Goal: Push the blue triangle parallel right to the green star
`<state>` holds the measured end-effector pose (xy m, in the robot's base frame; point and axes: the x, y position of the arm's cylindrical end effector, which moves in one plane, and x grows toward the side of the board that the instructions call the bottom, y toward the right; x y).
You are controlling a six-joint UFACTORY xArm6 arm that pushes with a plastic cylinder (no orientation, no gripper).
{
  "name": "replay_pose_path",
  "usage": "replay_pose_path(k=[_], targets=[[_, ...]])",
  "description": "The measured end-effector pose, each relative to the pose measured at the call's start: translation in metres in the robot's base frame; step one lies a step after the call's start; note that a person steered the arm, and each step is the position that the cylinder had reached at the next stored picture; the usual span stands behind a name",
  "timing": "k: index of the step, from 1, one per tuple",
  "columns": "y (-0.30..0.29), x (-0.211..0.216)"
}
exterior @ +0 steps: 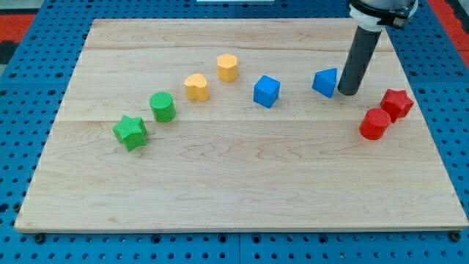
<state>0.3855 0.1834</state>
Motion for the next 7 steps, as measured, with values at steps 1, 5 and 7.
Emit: replay_pose_path(k=[1,5,7], targets=[[0.0,-0.04],[-0.056,0.009],[-0.084,0.052]])
